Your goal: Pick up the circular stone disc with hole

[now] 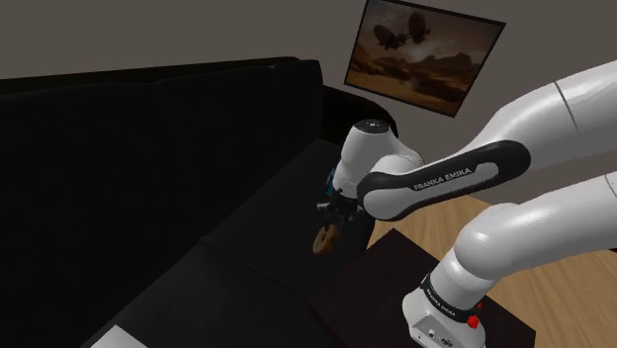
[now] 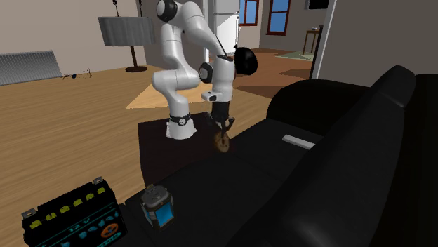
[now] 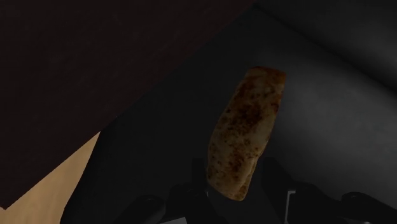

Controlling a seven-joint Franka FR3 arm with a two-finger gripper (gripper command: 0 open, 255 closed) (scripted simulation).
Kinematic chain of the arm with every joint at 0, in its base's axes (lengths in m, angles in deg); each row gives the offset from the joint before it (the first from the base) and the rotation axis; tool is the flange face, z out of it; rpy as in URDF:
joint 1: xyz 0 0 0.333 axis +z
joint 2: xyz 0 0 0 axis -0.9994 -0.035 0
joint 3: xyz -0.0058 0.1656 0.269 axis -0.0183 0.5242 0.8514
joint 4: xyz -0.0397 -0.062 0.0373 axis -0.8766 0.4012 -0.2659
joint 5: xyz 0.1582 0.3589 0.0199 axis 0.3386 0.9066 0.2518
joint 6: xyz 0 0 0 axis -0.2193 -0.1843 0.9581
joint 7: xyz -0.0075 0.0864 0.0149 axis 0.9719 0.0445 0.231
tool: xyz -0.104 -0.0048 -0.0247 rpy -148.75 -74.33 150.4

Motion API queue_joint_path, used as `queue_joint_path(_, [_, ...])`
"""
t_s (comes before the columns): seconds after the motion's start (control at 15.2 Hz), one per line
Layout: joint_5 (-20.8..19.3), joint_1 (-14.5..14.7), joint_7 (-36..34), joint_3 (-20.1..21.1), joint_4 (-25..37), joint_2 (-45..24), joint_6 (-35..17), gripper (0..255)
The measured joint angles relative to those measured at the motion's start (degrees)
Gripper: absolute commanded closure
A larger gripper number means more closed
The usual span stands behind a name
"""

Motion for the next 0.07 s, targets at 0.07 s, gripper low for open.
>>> queue_joint_path(0.07, [0.1,0.2,0.2,-0.3,0.2,0.5,0.7,255])
